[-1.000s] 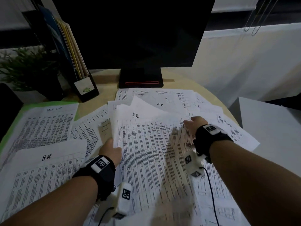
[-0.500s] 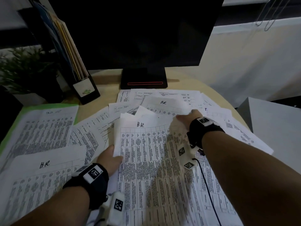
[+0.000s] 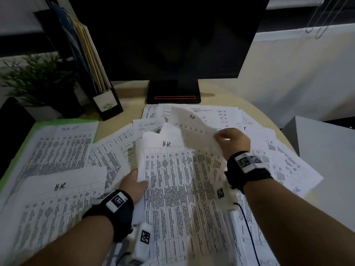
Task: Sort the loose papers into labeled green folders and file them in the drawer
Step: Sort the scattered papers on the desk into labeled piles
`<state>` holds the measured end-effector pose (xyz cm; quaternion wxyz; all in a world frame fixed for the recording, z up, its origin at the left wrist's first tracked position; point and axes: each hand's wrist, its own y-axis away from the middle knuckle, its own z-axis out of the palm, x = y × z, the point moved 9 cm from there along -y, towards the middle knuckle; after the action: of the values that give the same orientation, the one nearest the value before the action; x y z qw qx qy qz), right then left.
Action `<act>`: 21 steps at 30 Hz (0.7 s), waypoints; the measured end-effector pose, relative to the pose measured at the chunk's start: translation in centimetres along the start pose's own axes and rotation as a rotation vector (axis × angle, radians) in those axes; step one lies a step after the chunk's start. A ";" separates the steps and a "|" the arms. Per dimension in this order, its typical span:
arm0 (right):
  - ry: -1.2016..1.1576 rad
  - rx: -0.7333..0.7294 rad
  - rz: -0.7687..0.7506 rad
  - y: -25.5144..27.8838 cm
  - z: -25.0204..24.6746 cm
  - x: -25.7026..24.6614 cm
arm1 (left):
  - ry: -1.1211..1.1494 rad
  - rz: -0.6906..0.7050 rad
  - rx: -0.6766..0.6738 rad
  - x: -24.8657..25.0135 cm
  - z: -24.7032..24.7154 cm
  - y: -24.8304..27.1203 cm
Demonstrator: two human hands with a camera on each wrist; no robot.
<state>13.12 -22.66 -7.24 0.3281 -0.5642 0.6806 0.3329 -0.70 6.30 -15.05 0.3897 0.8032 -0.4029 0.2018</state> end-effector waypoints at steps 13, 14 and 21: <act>-0.051 -0.180 0.277 2.0 2.7 3.0 | 0.004 0.014 -0.008 -0.4 0.2 -0.3; -0.158 -0.150 0.393 1.9 2.5 3.9 | 0.008 0.015 -0.010 -0.5 0.2 -0.4; -0.170 -0.240 0.497 1.3 2.4 4.4 | 0.060 0.043 -0.058 -0.9 0.1 0.1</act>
<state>11.31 -22.93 -12.06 0.2232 -0.3852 0.7237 0.5273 -1.28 6.58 -15.66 0.4204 0.7762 -0.4140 0.2224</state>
